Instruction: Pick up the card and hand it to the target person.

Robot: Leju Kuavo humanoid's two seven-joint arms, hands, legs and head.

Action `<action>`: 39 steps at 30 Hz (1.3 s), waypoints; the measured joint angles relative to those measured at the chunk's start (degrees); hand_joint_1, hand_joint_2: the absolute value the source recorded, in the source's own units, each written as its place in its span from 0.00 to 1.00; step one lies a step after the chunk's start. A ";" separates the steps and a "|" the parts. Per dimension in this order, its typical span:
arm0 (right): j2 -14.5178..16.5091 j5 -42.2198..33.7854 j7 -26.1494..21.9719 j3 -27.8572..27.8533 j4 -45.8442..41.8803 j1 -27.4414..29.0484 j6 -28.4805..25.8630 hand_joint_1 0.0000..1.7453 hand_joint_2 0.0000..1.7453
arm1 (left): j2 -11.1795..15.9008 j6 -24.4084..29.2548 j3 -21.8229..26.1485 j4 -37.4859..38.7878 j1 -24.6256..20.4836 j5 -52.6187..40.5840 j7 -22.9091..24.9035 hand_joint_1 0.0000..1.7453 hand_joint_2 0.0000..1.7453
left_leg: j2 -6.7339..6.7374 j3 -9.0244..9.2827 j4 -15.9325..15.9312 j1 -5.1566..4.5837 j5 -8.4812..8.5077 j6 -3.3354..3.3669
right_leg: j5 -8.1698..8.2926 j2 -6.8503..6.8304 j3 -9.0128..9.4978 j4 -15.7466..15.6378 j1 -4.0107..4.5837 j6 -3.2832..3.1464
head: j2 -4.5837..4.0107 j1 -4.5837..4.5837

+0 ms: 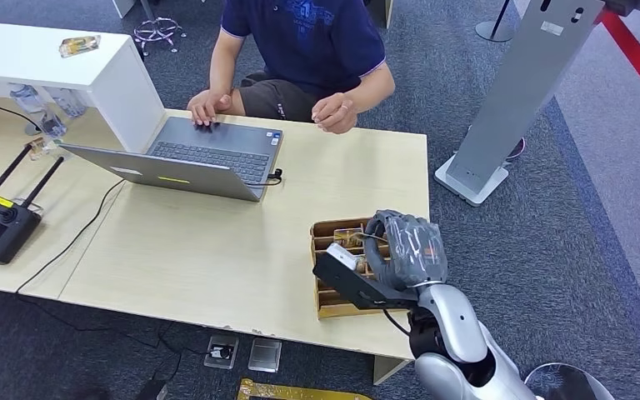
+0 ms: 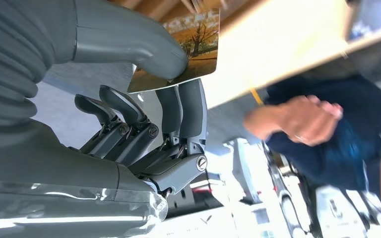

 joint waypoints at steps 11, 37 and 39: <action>-0.03 -4.99 -5.36 -1.50 9.90 -13.69 -5.46 1.00 1.00 | -0.01 -0.11 -0.55 0.00 -0.61 -2.88 0.70 0.00 0.00 | -0.03 -0.05 0.00 0.00 0.02 0.01 | 0.00 -0.04 0.01 0.02 0.00 0.00 | 0.00 -0.02; 12.93 -4.55 -14.98 2.46 47.92 -23.03 -13.45 0.00 1.00 | -0.09 -0.06 -1.92 0.00 -0.94 -1.21 -0.16 0.00 0.00 | -0.05 -0.11 0.00 0.00 0.03 0.02 | 0.00 -0.06 -0.04 0.05 0.00 0.00 | 0.00 0.05; 12.98 -4.55 -14.94 2.47 48.09 -23.04 -13.45 0.00 1.00 | -0.09 -0.06 -1.92 0.00 -0.94 -1.21 -0.20 0.00 0.00 | -0.05 -0.11 0.00 0.00 0.03 0.02 | 0.00 -0.06 -0.04 0.05 0.00 0.00 | 0.00 0.06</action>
